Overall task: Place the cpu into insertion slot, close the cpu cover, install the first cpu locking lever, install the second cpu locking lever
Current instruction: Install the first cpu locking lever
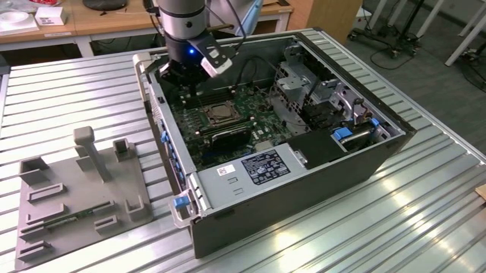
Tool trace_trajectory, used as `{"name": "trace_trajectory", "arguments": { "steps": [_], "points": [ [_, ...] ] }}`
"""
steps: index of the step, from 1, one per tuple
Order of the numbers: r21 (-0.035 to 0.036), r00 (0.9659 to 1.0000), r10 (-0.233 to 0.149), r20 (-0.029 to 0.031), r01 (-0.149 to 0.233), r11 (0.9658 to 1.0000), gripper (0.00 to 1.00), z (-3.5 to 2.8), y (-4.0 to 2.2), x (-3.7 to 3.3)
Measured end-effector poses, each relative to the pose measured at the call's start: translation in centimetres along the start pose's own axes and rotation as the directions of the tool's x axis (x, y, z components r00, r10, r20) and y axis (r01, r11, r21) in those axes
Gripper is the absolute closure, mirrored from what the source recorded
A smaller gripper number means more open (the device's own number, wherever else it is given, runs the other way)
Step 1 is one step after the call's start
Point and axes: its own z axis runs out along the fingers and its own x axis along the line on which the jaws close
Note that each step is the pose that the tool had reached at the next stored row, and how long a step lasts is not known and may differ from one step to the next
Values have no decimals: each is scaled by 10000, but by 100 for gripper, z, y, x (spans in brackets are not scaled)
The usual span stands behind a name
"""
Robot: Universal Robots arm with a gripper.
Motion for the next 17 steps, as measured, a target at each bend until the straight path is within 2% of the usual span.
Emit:
{"name": "trace_trajectory", "arguments": {
  "steps": [3, 7, 17],
  "points": [
    [-47, 10000, 3, -2, -3, 10000, 89, 7, 0, 9],
    [-75, 10000, 7, -3, -7, 10000, 89, 18, 8, 18],
    [-93, 10000, 15, -4, -15, 10000, 89, 46, 55, 36]
  ]
}}
